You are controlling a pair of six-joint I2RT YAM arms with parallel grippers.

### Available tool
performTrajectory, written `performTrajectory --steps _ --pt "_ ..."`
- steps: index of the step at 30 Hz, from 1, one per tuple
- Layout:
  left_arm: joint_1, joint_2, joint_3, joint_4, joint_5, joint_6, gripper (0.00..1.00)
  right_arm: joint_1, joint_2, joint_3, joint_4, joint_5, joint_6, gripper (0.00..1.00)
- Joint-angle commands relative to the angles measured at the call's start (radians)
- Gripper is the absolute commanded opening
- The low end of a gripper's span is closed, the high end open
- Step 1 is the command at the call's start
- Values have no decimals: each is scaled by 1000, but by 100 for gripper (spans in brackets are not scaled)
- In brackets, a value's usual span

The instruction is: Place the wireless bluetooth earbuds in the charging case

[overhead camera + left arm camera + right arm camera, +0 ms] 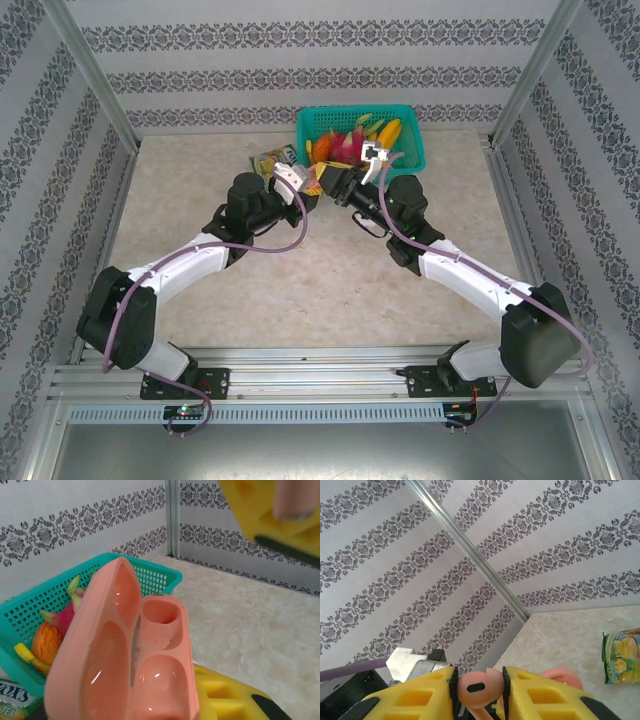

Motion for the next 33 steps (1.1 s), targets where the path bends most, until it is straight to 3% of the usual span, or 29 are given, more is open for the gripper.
performTrajectory --steps 1,10,21,33 --pt "-17 10 33 24 18 -44 0 13 14 -10 106 -29 31 32" --pt "-18 12 37 69 47 -91 0 26 55 -39 205 -35 5 31" --pt "-18 -30 48 20 151 1 0 27 36 -87 242 -47 -30 31" --pt "-19 -45 68 1 170 2 0 9 -21 -146 248 -18 -27 31"
